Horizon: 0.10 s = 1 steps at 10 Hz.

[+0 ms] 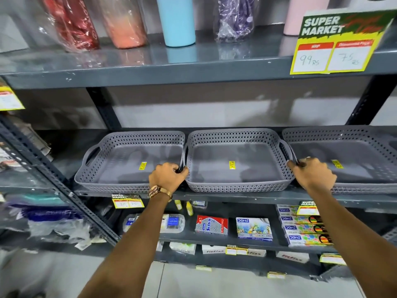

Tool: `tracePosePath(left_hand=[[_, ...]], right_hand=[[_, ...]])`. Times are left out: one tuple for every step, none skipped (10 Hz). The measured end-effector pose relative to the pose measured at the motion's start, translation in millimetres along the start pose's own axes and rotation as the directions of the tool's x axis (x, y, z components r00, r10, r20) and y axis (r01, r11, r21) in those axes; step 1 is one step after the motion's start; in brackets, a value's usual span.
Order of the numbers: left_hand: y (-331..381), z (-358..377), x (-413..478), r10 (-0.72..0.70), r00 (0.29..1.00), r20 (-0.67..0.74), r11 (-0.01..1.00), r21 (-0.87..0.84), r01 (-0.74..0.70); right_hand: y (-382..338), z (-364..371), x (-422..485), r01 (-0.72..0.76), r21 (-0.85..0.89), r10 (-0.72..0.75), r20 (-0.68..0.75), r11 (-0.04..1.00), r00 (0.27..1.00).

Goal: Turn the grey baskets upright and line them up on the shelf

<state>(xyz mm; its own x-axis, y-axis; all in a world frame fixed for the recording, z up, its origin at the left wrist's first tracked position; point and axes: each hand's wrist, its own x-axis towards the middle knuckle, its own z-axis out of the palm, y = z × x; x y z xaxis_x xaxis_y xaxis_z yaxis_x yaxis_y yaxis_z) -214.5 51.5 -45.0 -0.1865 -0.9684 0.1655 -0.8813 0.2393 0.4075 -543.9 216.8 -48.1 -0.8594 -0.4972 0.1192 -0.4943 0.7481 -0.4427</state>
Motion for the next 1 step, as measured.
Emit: tracePosePath(left_hand=[[1.0,-8.4,-4.8,0.089,0.994,0.061,0.993,0.071,-0.093]], right_hand=[[-5.4,-8.7,-17.6,0.089,0.045,-0.08,-0.16,0.995,0.984]])
